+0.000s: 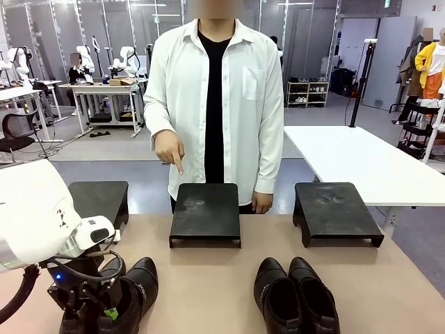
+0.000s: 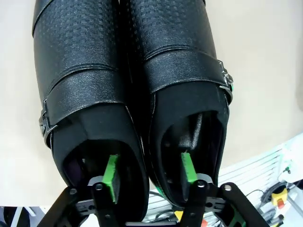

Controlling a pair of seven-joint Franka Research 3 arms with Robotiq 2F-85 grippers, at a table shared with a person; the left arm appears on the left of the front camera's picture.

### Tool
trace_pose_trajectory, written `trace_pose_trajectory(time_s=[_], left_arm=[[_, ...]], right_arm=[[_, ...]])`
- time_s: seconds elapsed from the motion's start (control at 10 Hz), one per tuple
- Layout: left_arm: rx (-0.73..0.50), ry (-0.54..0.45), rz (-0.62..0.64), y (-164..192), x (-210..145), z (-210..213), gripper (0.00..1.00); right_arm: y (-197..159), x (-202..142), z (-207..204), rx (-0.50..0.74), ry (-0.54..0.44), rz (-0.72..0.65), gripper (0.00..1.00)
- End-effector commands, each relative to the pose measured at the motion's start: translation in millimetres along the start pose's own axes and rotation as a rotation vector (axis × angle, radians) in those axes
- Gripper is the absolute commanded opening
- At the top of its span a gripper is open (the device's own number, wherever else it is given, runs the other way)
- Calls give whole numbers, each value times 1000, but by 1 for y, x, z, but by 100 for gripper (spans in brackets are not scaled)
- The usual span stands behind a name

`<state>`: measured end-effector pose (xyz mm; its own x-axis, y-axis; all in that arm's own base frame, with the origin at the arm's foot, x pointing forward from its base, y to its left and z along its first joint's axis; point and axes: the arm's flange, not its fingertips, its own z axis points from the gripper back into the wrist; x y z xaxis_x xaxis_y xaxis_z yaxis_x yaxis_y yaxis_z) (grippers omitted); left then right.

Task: Place the shoes on the stand as instructed by the person.
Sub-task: Pick up one pair of Shoes and place it on the Shoes Stand indicated by the person.

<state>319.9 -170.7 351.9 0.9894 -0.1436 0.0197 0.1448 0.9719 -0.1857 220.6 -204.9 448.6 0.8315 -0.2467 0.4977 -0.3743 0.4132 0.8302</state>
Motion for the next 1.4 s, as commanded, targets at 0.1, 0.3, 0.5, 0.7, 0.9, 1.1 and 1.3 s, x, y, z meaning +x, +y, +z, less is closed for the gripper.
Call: trace_pose_trajectory(time_s=[0.1, 0.3, 0.5, 0.7, 0.9, 1.1, 1.3], left_arm=[[-20, 1, -14, 18, -42, -17, 13], [-17, 7, -15, 19, -42, -17, 0], [-24, 0, -14, 17, -39, -14, 0], [-42, -40, -15, 13, -32, 4, 0], [-74, -74, -30, 3, -23, 49, 3], [-82, -124, -28, -1, -14, 92, 3], [-85, -142, -39, -3, -7, 118, 3]], right_arm=[[0, 1, 2, 8, -11, 20, 100], [0, 1, 2, 8, -11, 20, 100], [0, 1, 2, 8, -11, 20, 100], [0, 1, 2, 8, -11, 20, 100], [0, 1, 2, 8, -11, 20, 100], [0, 1, 2, 8, -11, 20, 100], [0, 1, 2, 8, -11, 20, 100]])
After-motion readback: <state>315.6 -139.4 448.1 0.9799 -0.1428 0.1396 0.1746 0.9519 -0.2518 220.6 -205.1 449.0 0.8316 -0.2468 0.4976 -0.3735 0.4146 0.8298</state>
